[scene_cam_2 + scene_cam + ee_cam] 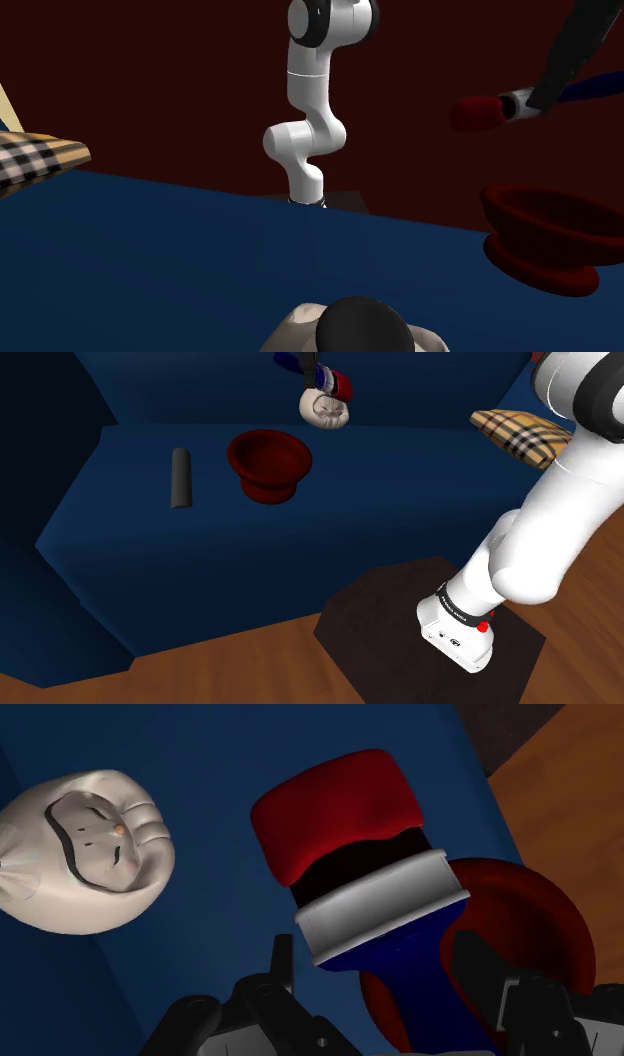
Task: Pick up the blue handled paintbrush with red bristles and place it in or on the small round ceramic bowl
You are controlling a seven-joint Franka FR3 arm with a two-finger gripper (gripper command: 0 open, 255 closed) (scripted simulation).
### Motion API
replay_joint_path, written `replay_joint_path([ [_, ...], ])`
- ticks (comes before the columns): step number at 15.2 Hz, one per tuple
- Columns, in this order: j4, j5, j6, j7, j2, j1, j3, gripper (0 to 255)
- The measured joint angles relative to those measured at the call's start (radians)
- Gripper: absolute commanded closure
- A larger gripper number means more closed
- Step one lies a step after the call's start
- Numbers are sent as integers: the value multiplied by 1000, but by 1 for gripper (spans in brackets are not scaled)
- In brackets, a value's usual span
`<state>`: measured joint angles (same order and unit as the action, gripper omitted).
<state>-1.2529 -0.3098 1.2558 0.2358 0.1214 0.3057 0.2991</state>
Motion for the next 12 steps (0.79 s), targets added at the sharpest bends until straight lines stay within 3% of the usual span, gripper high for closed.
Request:
replay_joint_path([
  [4,221,-54,-92,-77,160,89,37,255],
  [7,449,-113,-179,-107,316,181,42,255],
  [12,306,-83,-92,-144,267,154,51,255],
])
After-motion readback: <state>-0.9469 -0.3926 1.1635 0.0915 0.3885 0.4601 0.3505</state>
